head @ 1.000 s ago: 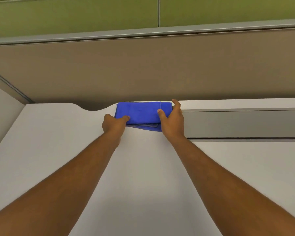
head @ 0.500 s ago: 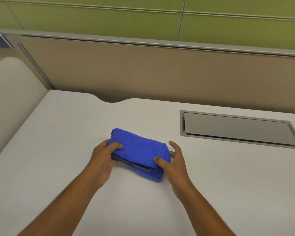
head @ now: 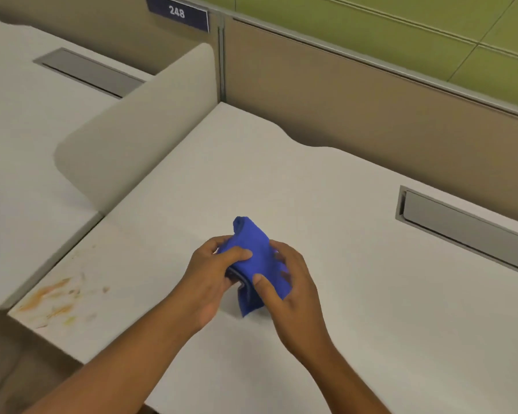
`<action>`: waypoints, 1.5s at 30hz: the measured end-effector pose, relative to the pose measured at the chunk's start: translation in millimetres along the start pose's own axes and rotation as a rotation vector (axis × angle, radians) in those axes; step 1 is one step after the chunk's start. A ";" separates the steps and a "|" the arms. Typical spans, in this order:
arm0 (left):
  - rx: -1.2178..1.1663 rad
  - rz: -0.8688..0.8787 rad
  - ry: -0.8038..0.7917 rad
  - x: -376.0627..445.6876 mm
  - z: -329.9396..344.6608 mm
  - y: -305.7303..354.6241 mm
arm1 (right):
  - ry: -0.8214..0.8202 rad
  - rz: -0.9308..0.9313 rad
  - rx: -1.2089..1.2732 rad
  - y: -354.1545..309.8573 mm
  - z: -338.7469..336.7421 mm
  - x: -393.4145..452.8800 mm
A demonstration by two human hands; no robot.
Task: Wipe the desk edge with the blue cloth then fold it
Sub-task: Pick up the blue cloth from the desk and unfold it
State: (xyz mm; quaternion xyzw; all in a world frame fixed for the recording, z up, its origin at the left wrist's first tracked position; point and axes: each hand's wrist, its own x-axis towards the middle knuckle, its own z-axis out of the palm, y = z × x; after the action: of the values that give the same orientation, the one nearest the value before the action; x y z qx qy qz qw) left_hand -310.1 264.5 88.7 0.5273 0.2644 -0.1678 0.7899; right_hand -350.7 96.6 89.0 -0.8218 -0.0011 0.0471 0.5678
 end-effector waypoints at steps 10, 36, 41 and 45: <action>0.086 0.245 -0.159 -70.5 -126.1 24.7 | -0.075 0.028 0.201 -73.2 114.3 -21.4; -0.018 0.190 -0.147 -53.1 -258.5 101.1 | 0.095 0.106 0.138 -136.2 146.6 15.8; 0.208 0.204 -0.210 -30.0 -275.3 107.0 | 0.080 0.121 0.086 -125.5 145.0 22.8; 0.578 0.313 -0.125 -6.0 -280.2 134.5 | 0.012 0.070 -0.009 -119.2 146.1 43.3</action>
State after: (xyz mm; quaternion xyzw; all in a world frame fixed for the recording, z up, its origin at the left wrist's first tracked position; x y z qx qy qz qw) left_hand -309.3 574.8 107.2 0.7525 0.0725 -0.1445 0.6385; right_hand -312.9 277.7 145.7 -0.8242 0.0309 0.0622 0.5620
